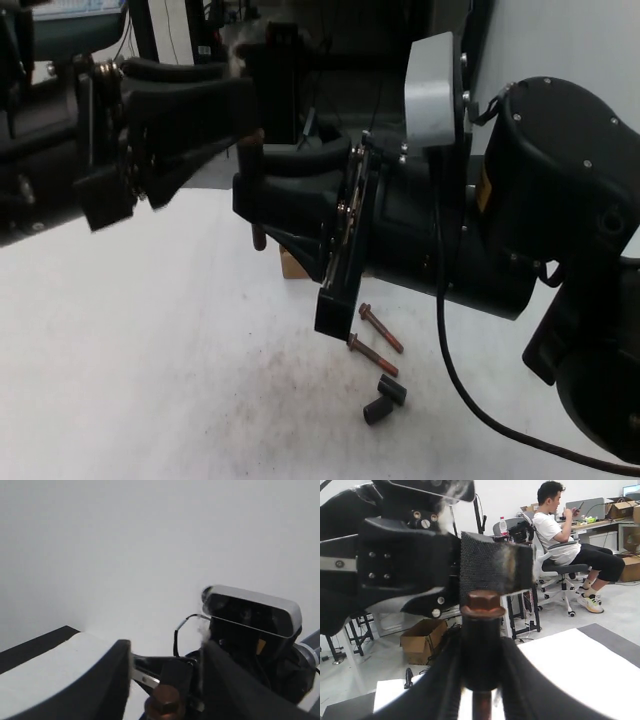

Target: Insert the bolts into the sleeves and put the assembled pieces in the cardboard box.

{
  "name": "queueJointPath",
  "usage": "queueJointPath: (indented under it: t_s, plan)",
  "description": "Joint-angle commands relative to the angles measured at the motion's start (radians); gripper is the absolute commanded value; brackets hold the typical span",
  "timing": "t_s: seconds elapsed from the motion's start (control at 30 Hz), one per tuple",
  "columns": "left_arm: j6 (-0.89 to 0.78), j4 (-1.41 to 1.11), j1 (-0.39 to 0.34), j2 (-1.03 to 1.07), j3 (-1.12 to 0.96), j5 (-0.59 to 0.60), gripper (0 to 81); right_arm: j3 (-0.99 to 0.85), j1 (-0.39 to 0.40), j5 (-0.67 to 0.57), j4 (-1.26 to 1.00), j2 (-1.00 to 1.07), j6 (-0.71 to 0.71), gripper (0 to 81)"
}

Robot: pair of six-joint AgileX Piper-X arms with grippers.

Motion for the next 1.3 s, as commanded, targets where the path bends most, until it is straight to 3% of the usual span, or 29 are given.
queueJointPath:
  t_s: [0.0, 0.13, 0.2, 0.37, 0.63, 1.0, 1.27]
  plan:
    - [-0.008, -0.026, 0.014, -0.016, -0.008, -0.098, 31.9, -0.012, -0.013, 0.061, 0.095, -0.008, 0.021, 0.6]
    - [-0.006, -0.027, 0.055, -0.027, -0.008, -0.135, 0.3, -0.064, -0.045, 0.236, 0.380, -0.008, 0.052, 0.6]
    - [0.000, -0.027, 0.072, -0.026, -0.008, -0.135, 0.3, -0.118, -0.076, 0.298, 0.546, 0.000, 0.057, 0.6]
    - [0.000, 0.030, 0.081, -0.026, -0.008, -0.135, 0.3, -0.311, -0.201, 0.279, 0.871, 0.096, 0.112, 0.6]
    - [0.000, 0.200, 0.081, -0.026, -0.008, -0.135, 0.3, -0.712, -0.336, 0.251, 1.101, 0.445, 0.112, 0.6]
    - [0.118, 0.492, 0.081, -0.026, -0.008, -0.255, 0.3, -1.265, -0.350, 0.272, 1.418, 0.896, 0.075, 0.6]
    - [0.236, 0.638, 0.081, -0.024, -0.008, -0.273, 0.3, -1.384, -0.363, 0.318, 1.514, 1.025, 0.075, 0.6]
